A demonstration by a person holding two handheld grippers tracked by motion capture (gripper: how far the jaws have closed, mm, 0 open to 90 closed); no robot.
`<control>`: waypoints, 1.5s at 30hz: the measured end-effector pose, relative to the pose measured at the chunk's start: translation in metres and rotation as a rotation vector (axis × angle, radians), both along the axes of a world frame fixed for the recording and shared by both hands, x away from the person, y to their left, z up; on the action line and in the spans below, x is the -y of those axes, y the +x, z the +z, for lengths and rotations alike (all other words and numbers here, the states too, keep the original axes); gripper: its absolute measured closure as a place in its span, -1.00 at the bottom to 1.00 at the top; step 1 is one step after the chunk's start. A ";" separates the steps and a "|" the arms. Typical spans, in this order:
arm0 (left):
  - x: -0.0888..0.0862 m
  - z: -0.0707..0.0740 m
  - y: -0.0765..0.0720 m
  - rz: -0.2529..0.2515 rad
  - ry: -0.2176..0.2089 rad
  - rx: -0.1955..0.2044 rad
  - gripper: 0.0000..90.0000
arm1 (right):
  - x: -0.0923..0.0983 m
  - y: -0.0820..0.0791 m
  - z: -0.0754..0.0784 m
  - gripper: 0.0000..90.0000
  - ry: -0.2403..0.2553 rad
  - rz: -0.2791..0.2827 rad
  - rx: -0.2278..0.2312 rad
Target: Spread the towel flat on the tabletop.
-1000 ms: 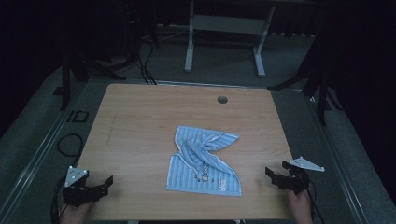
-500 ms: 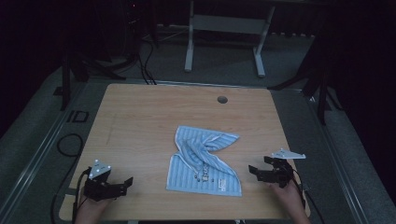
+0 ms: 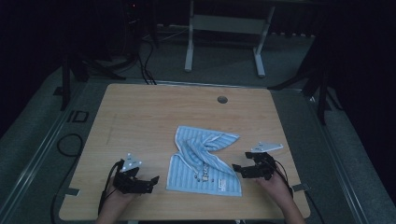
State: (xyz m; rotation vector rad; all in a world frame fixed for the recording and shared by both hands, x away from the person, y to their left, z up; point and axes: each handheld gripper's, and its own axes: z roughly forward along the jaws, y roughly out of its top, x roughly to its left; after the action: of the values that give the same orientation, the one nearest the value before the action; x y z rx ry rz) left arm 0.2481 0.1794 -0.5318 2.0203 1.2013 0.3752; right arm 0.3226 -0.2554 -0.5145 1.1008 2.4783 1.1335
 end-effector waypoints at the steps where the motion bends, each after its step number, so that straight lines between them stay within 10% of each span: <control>1: 0.005 0.001 0.002 -0.020 0.003 -0.002 -0.89 | -0.002 0.001 0.000 -0.59 -0.001 0.009 0.001; 25: 0.108 0.009 0.036 -0.276 0.102 -0.049 -0.17 | -0.088 0.038 0.012 0.27 -0.100 0.215 -0.009; 35: 0.136 -0.007 0.053 -0.273 0.184 -0.115 -0.07 | -0.116 0.054 0.003 0.50 -0.156 0.233 -0.015; 38: 0.140 -0.007 0.055 -0.265 0.205 -0.103 0.14 | -0.119 0.055 0.003 0.85 -0.181 0.220 -0.001; 45: 0.137 0.003 0.055 -0.252 0.216 -0.072 0.99 | -0.111 0.049 0.009 0.90 -0.180 0.201 0.018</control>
State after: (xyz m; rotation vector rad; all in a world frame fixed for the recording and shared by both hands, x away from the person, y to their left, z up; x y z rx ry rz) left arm 0.3027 0.0422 -0.5291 2.3570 0.9654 0.3212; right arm 0.3718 -0.1441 -0.5058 0.8045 2.6627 0.9403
